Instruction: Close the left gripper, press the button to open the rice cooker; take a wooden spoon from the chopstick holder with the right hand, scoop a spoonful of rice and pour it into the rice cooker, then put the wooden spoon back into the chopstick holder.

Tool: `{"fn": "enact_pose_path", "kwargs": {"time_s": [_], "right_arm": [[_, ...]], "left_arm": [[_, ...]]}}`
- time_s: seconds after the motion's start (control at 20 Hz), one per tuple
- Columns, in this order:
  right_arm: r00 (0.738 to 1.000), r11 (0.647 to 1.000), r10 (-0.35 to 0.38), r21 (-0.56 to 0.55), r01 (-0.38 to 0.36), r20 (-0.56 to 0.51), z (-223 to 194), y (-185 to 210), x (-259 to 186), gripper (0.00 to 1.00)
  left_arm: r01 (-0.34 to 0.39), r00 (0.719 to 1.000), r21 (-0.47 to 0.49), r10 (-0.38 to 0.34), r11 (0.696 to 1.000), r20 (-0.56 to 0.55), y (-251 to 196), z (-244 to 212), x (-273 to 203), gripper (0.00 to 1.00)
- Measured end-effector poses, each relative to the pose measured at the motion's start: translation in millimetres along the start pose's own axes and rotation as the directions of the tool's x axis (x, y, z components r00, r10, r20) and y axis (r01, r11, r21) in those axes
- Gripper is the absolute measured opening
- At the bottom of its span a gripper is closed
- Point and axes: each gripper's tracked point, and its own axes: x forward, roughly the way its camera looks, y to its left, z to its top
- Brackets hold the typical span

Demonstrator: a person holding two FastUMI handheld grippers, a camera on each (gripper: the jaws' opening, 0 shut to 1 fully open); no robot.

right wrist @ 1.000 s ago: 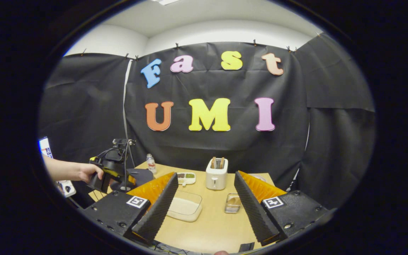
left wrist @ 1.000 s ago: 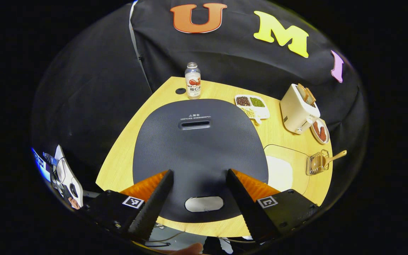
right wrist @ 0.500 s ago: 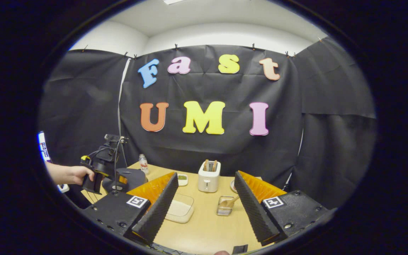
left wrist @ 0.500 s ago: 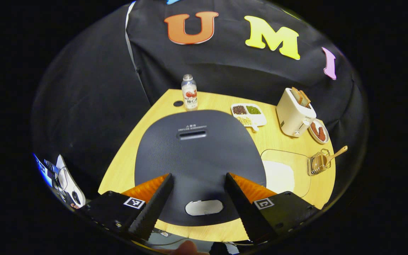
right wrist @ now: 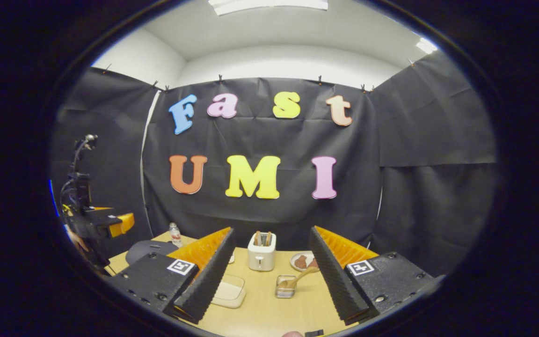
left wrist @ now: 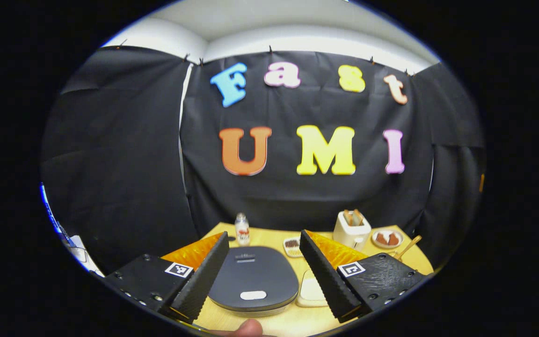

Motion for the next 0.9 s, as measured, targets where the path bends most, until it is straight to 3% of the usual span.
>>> {"fn": "enact_pose_path", "kwargs": {"time_s": [0.15,0.2,0.25,0.3,0.5,0.55,0.65,0.9], "right_arm": [[1.000,1.000,-0.017,0.013,0.017,0.006,4.9,-4.5,-2.0,1.00],[1.000,1.000,-0.022,0.015,0.022,0.003,5.1,-5.6,-2.7,1.00],[1.000,1.000,-0.028,0.010,0.028,-0.001,3.7,-7.2,-3.3,1.00],[0.999,0.999,-0.035,0.011,0.035,-0.003,2.7,-7.9,-5.2,1.00],[0.999,0.999,-0.050,0.017,0.050,-0.008,3.2,-11.9,-6.9,1.00],[0.999,0.998,-0.052,0.018,0.053,-0.009,2.3,-11.8,-7.3,1.00],[0.998,0.999,-0.052,0.014,0.052,-0.018,0.7,-11.4,-8.3,1.00],[0.999,0.999,-0.047,0.011,0.048,-0.019,2.7,-11.1,-10.3,1.00]], "left_arm": [[0.056,0.991,-0.038,-0.052,0.998,0.120,-3.9,56.9,-50.7,1.00],[0.067,0.989,-0.041,-0.061,0.997,0.137,-4.8,62.4,-60.5,0.96],[0.076,0.987,-0.035,-0.070,0.996,0.143,-5.3,64.9,-68.0,0.88],[0.084,0.988,-0.027,-0.080,0.996,0.135,-8.0,59.6,-74.6,0.96],[0.081,0.991,-0.018,-0.079,0.997,0.112,-7.9,59.7,-78.9,0.96],[0.079,0.991,-0.007,-0.077,0.997,0.109,-8.3,59.2,-78.7,1.00],[0.075,0.992,0.008,-0.076,0.997,0.105,-7.7,58.1,-81.2,0.95],[0.072,0.994,0.013,-0.073,0.997,0.087,-6.3,57.0,-84.0,0.95]]}}
